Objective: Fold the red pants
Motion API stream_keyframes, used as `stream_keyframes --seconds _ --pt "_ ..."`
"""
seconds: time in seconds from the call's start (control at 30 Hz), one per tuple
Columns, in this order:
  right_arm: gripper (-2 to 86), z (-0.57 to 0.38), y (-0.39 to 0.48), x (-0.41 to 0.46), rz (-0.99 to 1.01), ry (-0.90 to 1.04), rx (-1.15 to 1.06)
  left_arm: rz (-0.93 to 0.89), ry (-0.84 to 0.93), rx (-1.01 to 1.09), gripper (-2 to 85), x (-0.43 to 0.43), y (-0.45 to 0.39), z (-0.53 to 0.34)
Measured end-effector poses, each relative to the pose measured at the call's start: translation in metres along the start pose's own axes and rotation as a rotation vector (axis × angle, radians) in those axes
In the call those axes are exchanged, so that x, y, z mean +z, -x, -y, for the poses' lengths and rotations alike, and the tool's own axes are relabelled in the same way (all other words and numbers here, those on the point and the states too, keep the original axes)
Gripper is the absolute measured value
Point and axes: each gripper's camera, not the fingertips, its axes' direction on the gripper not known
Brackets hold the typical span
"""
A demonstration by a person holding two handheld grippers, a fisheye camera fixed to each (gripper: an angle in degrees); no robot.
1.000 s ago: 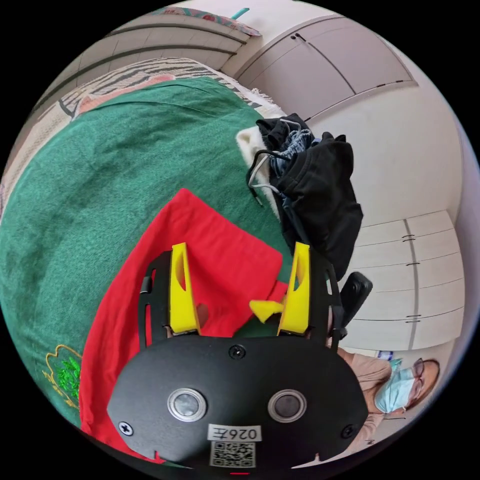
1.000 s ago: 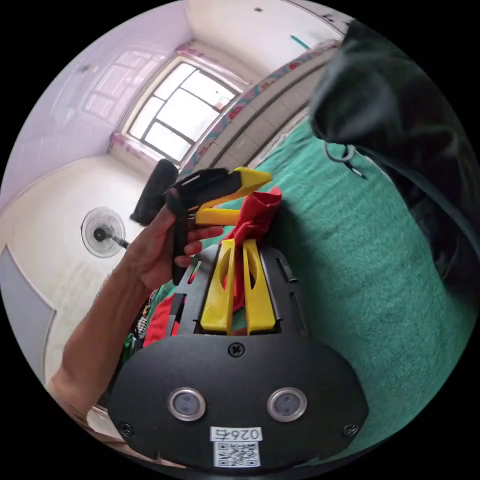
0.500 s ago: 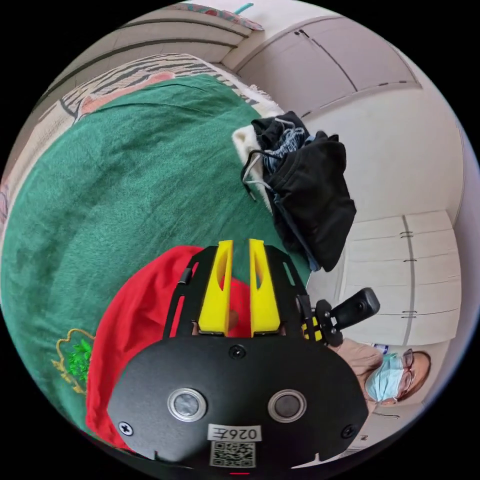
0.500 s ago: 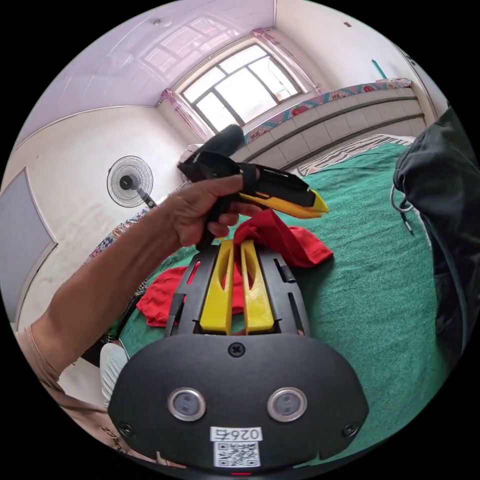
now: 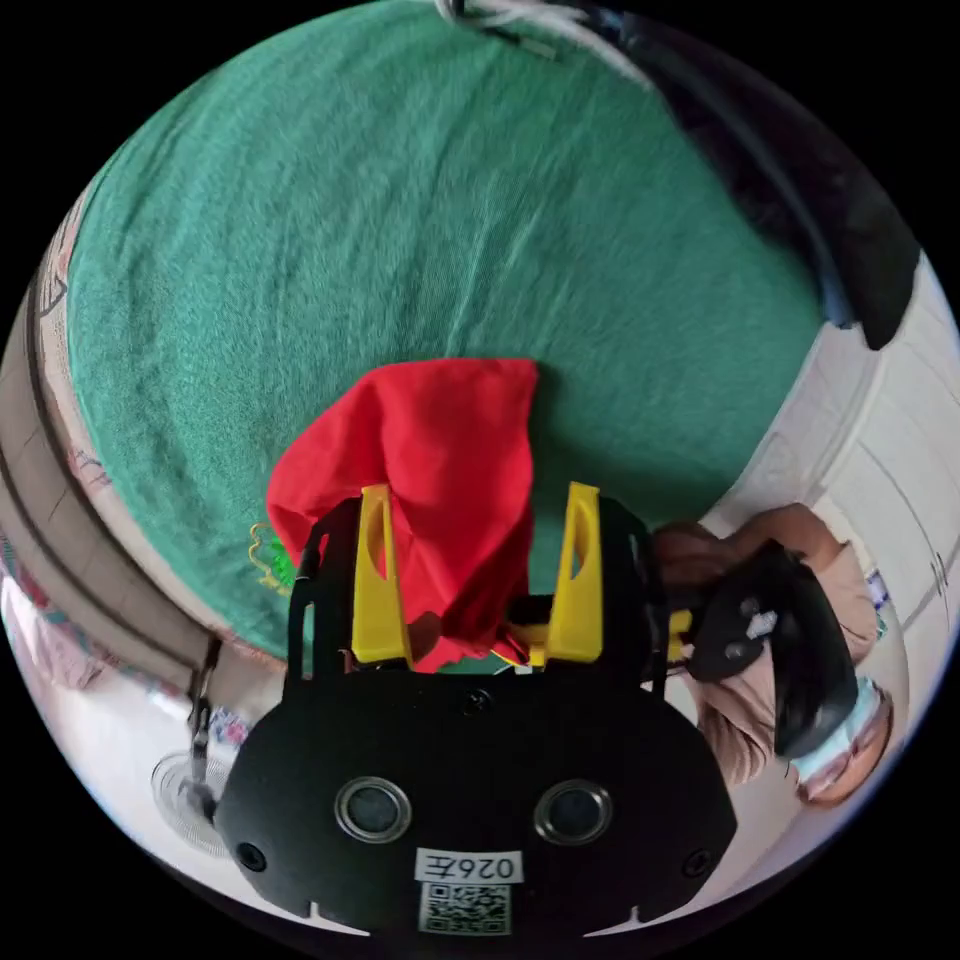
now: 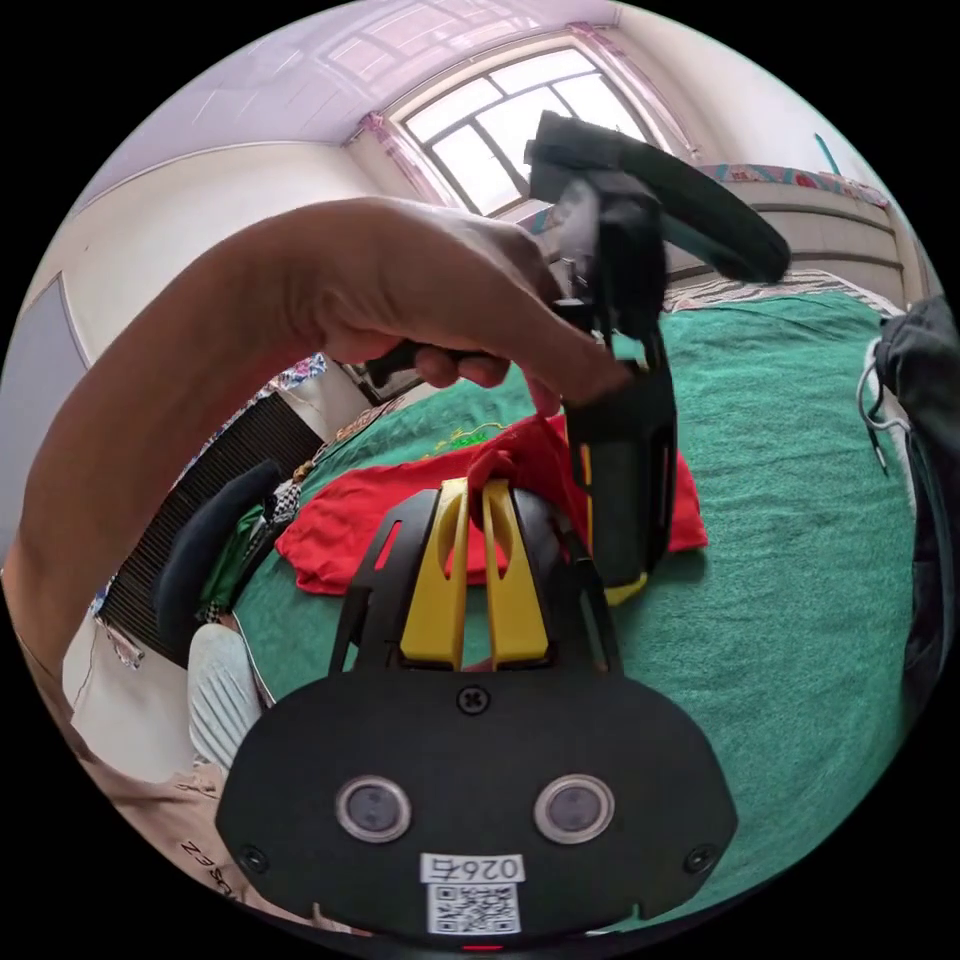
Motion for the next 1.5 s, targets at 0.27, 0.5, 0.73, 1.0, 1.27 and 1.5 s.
stream_keyframes --seconds 0.27,0.5,0.73,1.0,1.27,1.5 --pt "-1.5 0.028 0.023 0.006 0.001 -0.012 -0.003 0.054 -0.09 -0.011 5.2 0.015 -0.006 -0.028" --pt "-1.4 0.064 0.056 0.009 0.061 -0.104 -0.002 -0.276 -0.645 -0.155 4.9 0.085 0.082 -0.209" --pt "-1.5 0.097 0.166 0.075 0.037 0.008 -0.239 -0.773 -1.144 -0.22 4.9 0.343 0.151 -0.379" --pt "0.1 0.091 0.275 0.218 0.021 0.279 -0.471 -0.969 -1.235 -0.366 8.3 0.63 0.17 -0.454" --pt "4.0 0.133 0.265 0.252 0.284 0.47 -0.397 -1.054 -1.41 -0.487 18.6 0.794 0.185 -0.546" --pt "2.1 0.174 0.185 0.221 0.093 0.38 -0.233 -0.953 -1.312 -0.461 24.7 0.805 0.163 -0.525"
